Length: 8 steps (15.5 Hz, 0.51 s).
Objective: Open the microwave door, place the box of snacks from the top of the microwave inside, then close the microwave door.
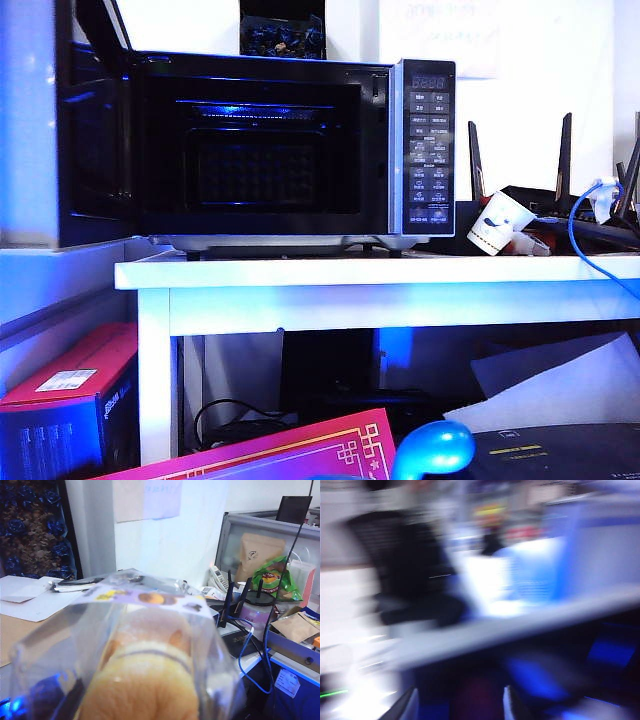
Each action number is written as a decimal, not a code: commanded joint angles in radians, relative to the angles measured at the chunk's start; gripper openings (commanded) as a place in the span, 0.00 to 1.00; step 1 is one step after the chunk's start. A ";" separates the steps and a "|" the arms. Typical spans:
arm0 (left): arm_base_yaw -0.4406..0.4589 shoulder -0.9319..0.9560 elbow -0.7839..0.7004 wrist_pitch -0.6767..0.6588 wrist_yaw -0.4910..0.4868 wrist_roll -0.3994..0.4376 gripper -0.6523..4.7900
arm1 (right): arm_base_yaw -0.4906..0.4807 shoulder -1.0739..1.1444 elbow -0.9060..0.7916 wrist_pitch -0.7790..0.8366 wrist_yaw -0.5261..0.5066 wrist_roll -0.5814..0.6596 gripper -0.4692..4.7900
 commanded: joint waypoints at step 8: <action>-0.001 -0.006 0.005 -0.098 0.462 0.000 0.63 | -0.231 -0.030 0.006 0.086 0.009 0.071 1.00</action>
